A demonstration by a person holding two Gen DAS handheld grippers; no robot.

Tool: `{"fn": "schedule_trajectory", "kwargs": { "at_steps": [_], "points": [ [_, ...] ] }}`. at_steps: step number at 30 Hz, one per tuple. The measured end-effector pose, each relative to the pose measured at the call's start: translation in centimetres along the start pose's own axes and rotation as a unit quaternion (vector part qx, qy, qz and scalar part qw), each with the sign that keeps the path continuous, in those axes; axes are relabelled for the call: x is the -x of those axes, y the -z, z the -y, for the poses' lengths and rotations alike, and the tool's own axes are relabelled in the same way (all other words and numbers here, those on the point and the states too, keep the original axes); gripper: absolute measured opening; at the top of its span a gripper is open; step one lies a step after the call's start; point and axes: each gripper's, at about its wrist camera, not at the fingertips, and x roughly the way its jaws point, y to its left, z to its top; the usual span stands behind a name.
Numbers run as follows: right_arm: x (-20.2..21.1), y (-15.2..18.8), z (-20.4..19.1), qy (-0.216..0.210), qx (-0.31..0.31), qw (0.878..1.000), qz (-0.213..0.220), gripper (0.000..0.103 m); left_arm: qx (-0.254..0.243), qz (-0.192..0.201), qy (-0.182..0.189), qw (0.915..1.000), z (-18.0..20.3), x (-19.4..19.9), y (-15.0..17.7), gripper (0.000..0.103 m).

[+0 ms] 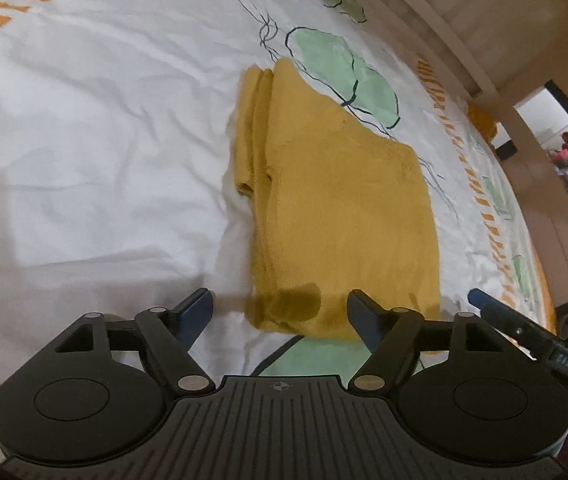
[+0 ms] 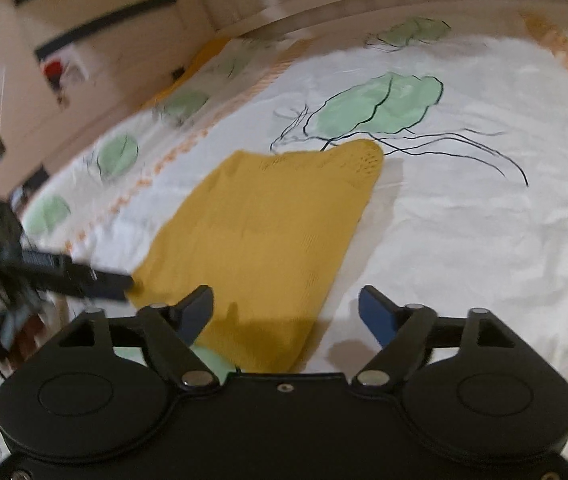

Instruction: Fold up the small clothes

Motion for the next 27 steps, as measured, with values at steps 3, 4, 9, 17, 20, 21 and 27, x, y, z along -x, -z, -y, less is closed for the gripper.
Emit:
{"fn": "schedule_trajectory", "kwargs": {
  "at_steps": [3,4,9,17,20,21,27],
  "points": [
    [-0.6,-0.3,0.7,-0.008,-0.02,1.0,-0.002,0.084,0.008,-0.008,0.019,0.9998,0.0,-0.9,-0.7,0.081],
    [-0.9,-0.4,0.9,-0.011,-0.026,1.0,-0.003,0.085,0.012,-0.011,0.027,0.9995,0.0,-1.2,-0.9,0.084],
    [-1.7,-0.6,1.8,-0.022,-0.049,0.999,-0.001,0.085,0.034,-0.033,0.076,0.996,0.2,-3.5,-1.6,0.086],
    [-3.5,-2.0,3.6,-0.04,-0.085,0.996,0.005,0.086,0.011,-0.039,0.115,0.9925,1.6,-5.4,-1.9,0.095],
    [-4.7,-2.9,4.6,-0.052,-0.109,0.993,0.007,0.086,0.01,-0.031,0.131,0.9908,1.0,-5.1,-1.5,0.093],
    [-5.3,-3.2,5.0,-0.058,-0.118,0.991,0.007,0.086,0.01,-0.029,0.134,0.9905,0.8,-4.9,-1.3,0.09],
    [-9.1,-4.6,6.6,-0.085,-0.148,0.985,-0.008,0.087,0.004,-0.025,0.133,0.9908,0.8,-4.5,-1.0,0.078]
  ]
}}
